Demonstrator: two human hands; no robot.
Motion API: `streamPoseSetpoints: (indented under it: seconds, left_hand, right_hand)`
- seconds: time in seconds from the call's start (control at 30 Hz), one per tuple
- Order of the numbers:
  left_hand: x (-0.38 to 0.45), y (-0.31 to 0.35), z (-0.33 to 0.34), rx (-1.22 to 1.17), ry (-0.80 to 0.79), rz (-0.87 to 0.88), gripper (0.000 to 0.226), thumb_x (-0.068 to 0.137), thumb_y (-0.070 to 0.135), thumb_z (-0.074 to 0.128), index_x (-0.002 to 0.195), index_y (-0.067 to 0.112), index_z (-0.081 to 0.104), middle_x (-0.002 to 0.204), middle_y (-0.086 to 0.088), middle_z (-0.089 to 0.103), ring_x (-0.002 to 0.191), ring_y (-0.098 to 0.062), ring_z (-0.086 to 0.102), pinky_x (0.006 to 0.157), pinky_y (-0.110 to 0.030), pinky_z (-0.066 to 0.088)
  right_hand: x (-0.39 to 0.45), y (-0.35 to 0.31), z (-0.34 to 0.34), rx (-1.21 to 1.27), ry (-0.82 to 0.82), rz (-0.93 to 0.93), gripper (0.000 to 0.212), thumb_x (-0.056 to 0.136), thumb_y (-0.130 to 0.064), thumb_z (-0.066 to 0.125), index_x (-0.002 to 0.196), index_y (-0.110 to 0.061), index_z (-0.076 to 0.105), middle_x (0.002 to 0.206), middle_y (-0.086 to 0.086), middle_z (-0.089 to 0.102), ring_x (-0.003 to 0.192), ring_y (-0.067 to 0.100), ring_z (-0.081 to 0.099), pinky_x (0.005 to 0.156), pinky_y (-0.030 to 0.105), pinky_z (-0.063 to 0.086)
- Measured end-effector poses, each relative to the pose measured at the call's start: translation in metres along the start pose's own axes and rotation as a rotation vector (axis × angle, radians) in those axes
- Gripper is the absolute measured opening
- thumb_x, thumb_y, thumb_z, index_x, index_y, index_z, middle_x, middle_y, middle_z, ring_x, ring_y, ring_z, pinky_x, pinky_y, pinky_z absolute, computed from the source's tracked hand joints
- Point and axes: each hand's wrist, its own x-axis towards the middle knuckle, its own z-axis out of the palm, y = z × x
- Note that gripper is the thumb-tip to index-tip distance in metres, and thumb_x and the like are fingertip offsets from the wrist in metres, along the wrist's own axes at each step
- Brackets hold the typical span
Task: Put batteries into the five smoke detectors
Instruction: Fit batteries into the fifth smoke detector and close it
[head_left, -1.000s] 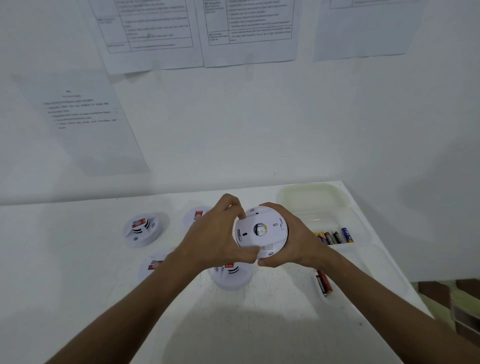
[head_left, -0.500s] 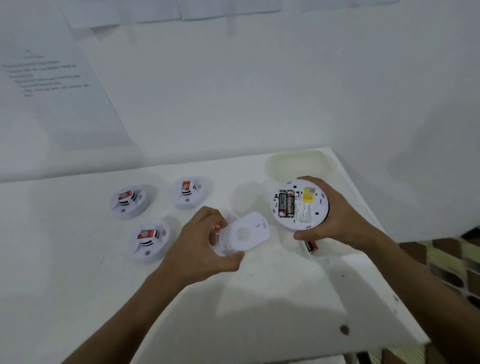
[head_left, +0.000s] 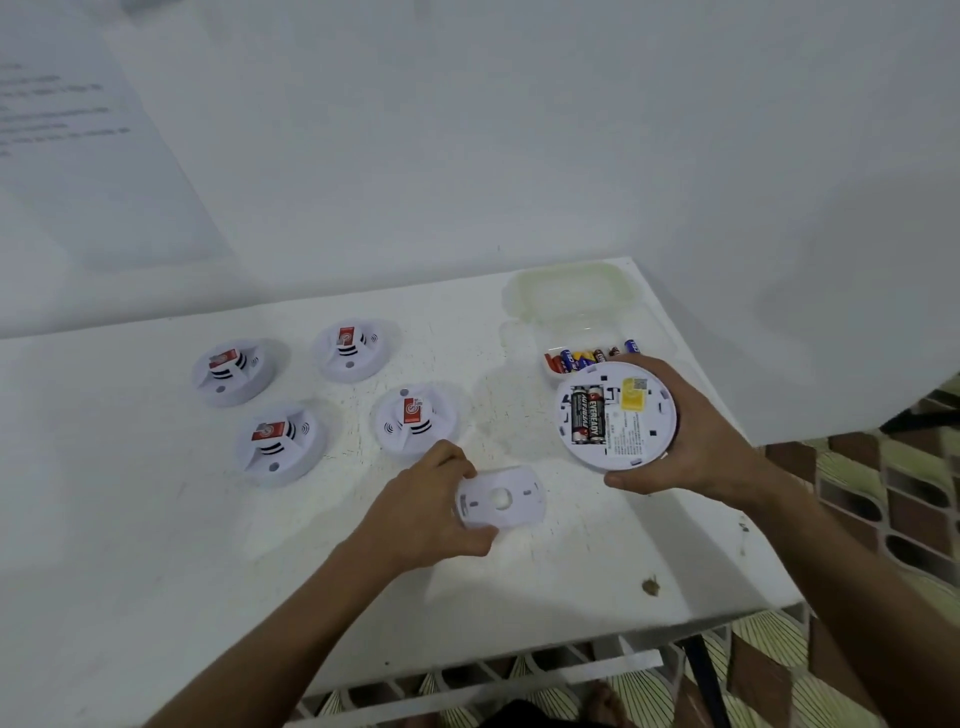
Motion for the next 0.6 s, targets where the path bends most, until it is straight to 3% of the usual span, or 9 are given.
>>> streamPoseSetpoints:
  seconds: [0.13,0.23,0.33,0.4,0.6]
  left_hand:
    - [-0.001,0.001,0.001,0.004,-0.023,-0.039,0.05,0.057,0.06,0.066,0.091,0.023,0.061,0.097,0.015,0.046,0.079,-0.008,0.057,0.065,-0.032,0.054]
    - [-0.001,0.004,-0.002,0.022,-0.045,-0.047,0.049,0.062,0.058,0.071,0.094,0.022,0.062,0.099,0.016,0.046,0.081,-0.008,0.057,0.068,-0.031,0.054]
    - [0.003,0.011,-0.014,0.033,-0.004,-0.019,0.065,0.072,0.057,0.072,0.124,0.021,0.059,0.121,0.013,0.048,0.1,-0.006,0.054,0.08,-0.023,0.047]
    - [0.01,0.017,-0.026,0.037,0.036,0.018,0.07,0.077,0.059,0.069,0.134,0.02,0.054,0.131,0.011,0.046,0.104,-0.003,0.049,0.085,-0.02,0.042]
    - [0.041,0.038,-0.064,-0.02,0.149,0.086,0.063,0.076,0.057,0.07,0.128,0.022,0.059,0.124,0.013,0.048,0.068,0.007,0.05,0.079,-0.02,0.041]
  right_hand:
    - [-0.004,0.001,0.004,0.028,-0.005,0.015,0.096,0.049,0.0,0.086,0.132,-0.019,0.043,0.122,-0.026,0.061,0.119,0.003,0.057,0.088,0.015,0.051]
    - [-0.007,0.001,0.006,0.037,-0.019,0.035,0.095,0.05,-0.003,0.087,0.133,-0.022,0.045,0.123,-0.021,0.061,0.12,0.006,0.058,0.089,0.021,0.054]
    - [-0.006,0.001,0.007,0.039,-0.031,0.049,0.094,0.052,-0.003,0.087,0.133,-0.027,0.047,0.124,-0.019,0.062,0.12,0.006,0.057,0.087,0.019,0.053]
    - [-0.003,-0.001,0.007,0.041,-0.033,0.055,0.093,0.052,-0.004,0.086,0.133,-0.029,0.047,0.124,-0.02,0.062,0.12,0.005,0.057,0.087,0.018,0.052]
    - [0.008,-0.005,0.002,0.037,-0.033,0.04,0.091,0.055,-0.001,0.086,0.135,-0.02,0.047,0.13,-0.018,0.06,0.124,0.009,0.055,0.09,0.021,0.052]
